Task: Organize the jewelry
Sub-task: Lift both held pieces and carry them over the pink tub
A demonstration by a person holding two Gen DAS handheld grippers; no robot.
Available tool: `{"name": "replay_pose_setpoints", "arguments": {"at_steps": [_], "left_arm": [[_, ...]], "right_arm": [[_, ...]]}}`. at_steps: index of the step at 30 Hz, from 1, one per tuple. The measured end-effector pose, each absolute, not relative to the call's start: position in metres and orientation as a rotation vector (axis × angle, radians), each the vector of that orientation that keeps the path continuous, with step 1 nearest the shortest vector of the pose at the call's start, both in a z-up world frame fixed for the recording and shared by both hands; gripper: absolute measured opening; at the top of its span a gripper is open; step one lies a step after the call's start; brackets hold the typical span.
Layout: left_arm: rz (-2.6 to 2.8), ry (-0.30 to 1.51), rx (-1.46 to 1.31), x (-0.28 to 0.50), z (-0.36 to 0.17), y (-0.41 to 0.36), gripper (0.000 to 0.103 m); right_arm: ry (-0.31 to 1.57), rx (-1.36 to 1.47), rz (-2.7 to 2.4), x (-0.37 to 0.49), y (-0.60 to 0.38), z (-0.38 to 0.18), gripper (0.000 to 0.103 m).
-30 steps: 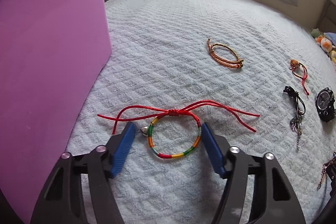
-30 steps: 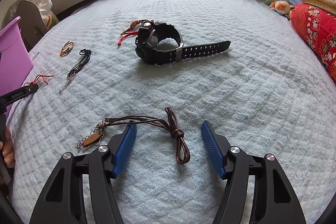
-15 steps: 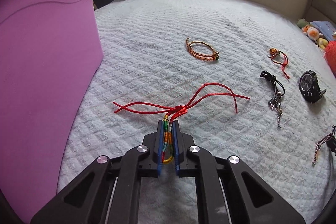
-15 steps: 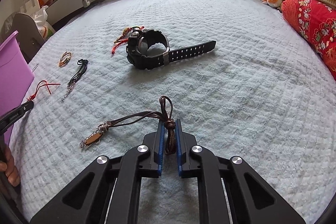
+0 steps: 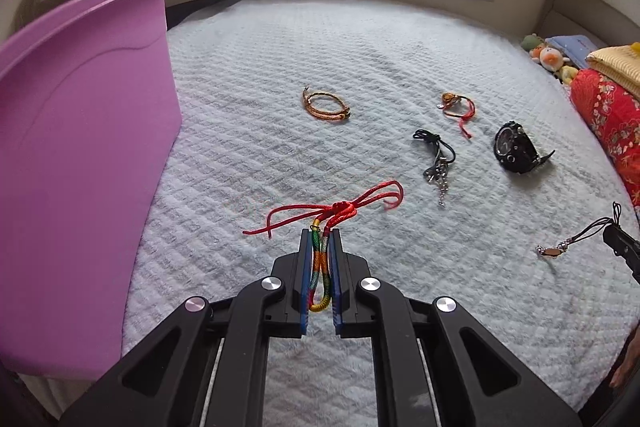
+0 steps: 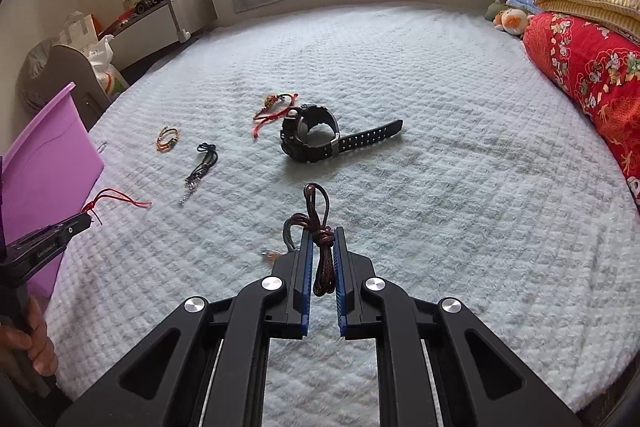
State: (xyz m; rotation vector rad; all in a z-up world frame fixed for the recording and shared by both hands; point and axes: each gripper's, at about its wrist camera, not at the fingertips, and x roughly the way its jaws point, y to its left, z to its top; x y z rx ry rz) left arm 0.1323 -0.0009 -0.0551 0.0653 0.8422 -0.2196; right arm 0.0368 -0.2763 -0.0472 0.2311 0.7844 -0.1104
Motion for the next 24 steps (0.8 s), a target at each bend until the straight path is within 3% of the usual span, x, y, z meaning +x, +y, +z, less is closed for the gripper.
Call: {"name": "replay_pose_setpoints", "arguments": {"at_steps": [24], "left_arm": [[-0.259,0.716,0.118,0.069,0.072,0.064,0.009]], "right_arm": [[0.647,0.237,0.076,0.013,-0.177,0.064,0.010]]}}
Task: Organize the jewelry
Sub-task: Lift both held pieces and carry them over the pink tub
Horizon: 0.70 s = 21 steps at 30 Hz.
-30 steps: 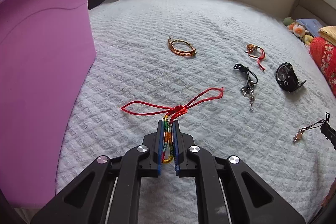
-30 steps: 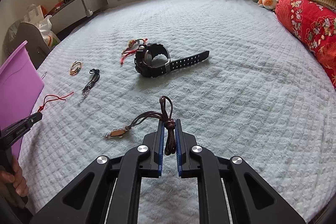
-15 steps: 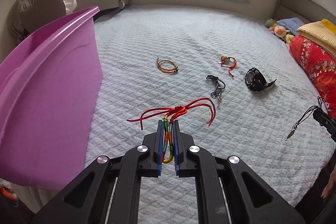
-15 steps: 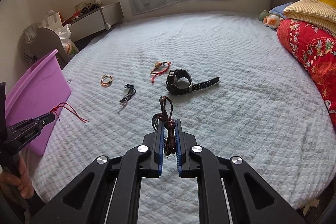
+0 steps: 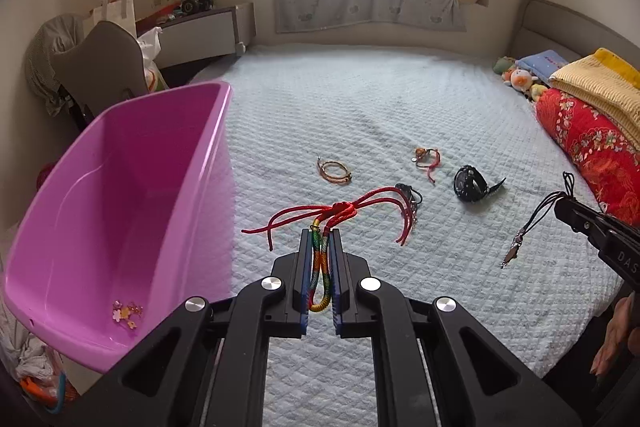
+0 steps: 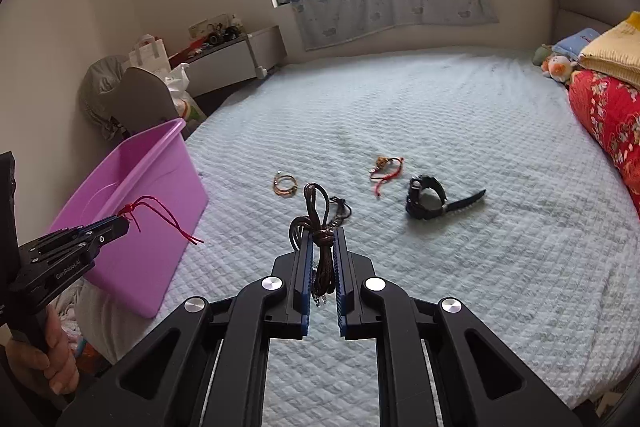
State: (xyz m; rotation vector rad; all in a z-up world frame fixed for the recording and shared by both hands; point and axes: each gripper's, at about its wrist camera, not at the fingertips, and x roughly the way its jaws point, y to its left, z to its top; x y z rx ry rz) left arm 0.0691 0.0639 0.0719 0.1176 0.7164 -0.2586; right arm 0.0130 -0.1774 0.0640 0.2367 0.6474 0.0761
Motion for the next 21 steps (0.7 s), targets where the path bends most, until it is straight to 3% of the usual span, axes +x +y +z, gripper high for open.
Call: {"name": "replay_pose_setpoints", "arguments": {"at_steps": [13,21], "left_arm": [[-0.175,0.654,0.108,0.077,0.126,0.148,0.009],[-0.094,0.659,0.091,0.083,0.126,0.203,0.009]], "right_arm": [[0.550,0.225,0.274,0.052,-0.078,0.125,0.010],[0.549,0.211,0.400,0.072,-0.011,0.142,0.010]]}}
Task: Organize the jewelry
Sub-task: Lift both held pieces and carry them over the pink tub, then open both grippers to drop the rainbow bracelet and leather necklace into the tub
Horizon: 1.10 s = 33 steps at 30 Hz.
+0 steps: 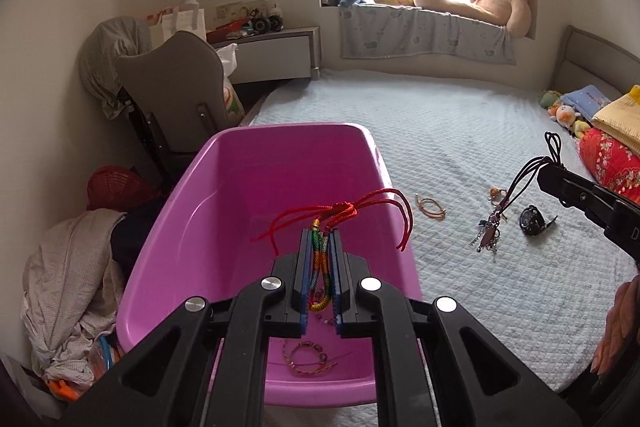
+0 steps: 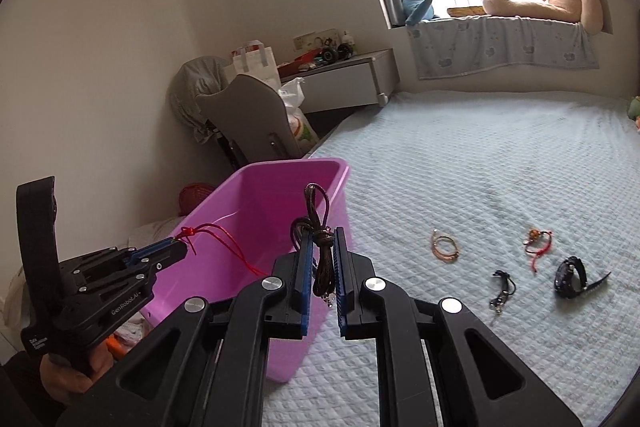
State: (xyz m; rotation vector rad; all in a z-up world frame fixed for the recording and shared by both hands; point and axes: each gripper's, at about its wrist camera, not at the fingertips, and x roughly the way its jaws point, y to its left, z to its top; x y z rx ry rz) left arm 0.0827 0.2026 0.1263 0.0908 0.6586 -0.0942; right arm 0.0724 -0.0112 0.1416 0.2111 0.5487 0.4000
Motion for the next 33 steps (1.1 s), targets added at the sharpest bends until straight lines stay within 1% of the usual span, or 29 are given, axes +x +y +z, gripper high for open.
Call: {"name": "replay_pose_setpoints", "arguments": {"at_steps": [15,25,28,29,30,31,32,33], "left_arm": [[0.021,0.739,-0.010,0.096,0.087,0.274,0.009],[0.015,0.827,-0.030,0.109,0.064,0.282,0.009],[0.026,0.836,-0.041,0.111,0.062,0.286,0.013],[0.032,0.838,-0.044,0.112,0.061,0.287,0.017],[0.039,0.839,-0.048,0.112,0.061,0.289,0.026],[0.044,0.837,-0.051,0.112,0.062,0.290,0.032],[0.050,0.832,-0.053,0.112,0.063,0.292,0.042],[0.056,0.828,-0.055,0.111,0.063,0.293,0.060]], "right_arm": [[0.665,0.119,0.558,0.093,0.092,0.121,0.010],[0.748,0.037,0.570,0.108,0.130,0.106,0.010],[0.762,0.025,0.553,0.110,0.135,0.102,0.010],[0.763,0.023,0.548,0.112,0.136,0.101,0.015],[0.761,0.020,0.545,0.111,0.136,0.101,0.025],[0.759,0.018,0.542,0.114,0.136,0.101,0.031],[0.753,0.017,0.538,0.114,0.135,0.102,0.042],[0.744,0.019,0.533,0.113,0.134,0.102,0.050]]}}
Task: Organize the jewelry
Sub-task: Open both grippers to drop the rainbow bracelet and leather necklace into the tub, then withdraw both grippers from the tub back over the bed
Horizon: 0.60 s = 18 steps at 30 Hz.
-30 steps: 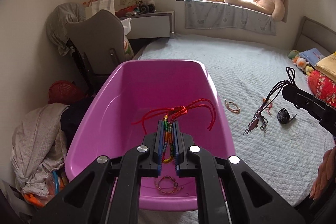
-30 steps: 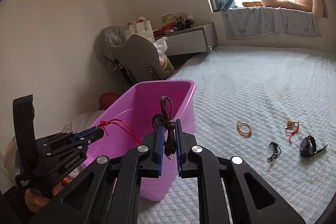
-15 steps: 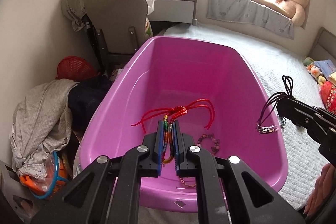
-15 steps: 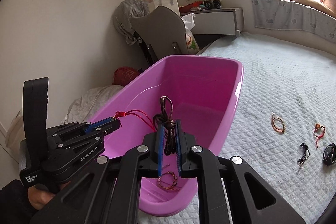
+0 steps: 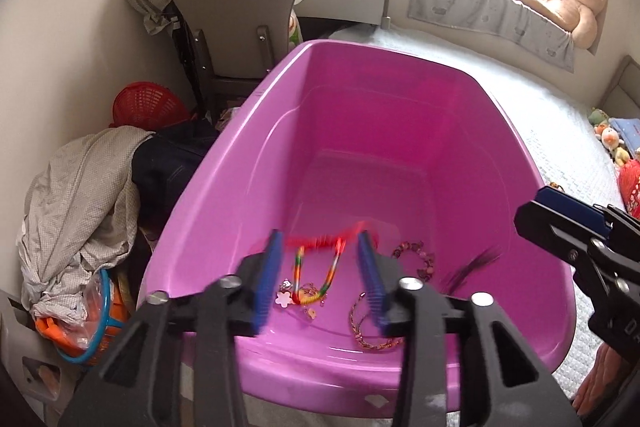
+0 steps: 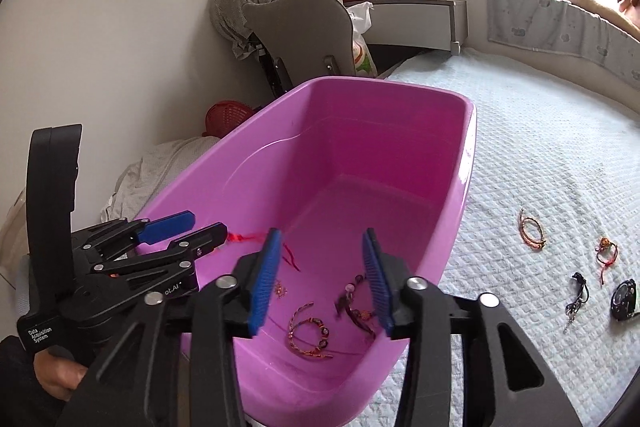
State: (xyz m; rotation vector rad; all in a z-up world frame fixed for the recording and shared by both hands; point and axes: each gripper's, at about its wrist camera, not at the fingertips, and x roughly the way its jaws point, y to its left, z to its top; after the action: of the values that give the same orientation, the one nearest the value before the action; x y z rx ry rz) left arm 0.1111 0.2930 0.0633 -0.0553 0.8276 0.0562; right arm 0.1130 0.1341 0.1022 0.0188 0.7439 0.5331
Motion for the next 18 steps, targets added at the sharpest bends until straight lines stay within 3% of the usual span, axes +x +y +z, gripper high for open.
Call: {"name": "replay_pose_setpoints", "arguments": {"at_steps": [2,3,18], "left_arm": [[0.079,0.811,-0.069,0.109,0.067,0.296,0.088],[0.089,0.797,-0.079,0.107,0.069,0.299,0.090],[0.126,0.782,-0.097,0.100,0.083,0.299,0.091]], "right_arm": [[0.727,0.023,0.519,0.111,0.130,0.104,0.052],[0.722,0.023,0.516,0.110,0.128,0.105,0.053],[0.724,0.058,0.523,0.100,0.106,0.104,0.056]]}}
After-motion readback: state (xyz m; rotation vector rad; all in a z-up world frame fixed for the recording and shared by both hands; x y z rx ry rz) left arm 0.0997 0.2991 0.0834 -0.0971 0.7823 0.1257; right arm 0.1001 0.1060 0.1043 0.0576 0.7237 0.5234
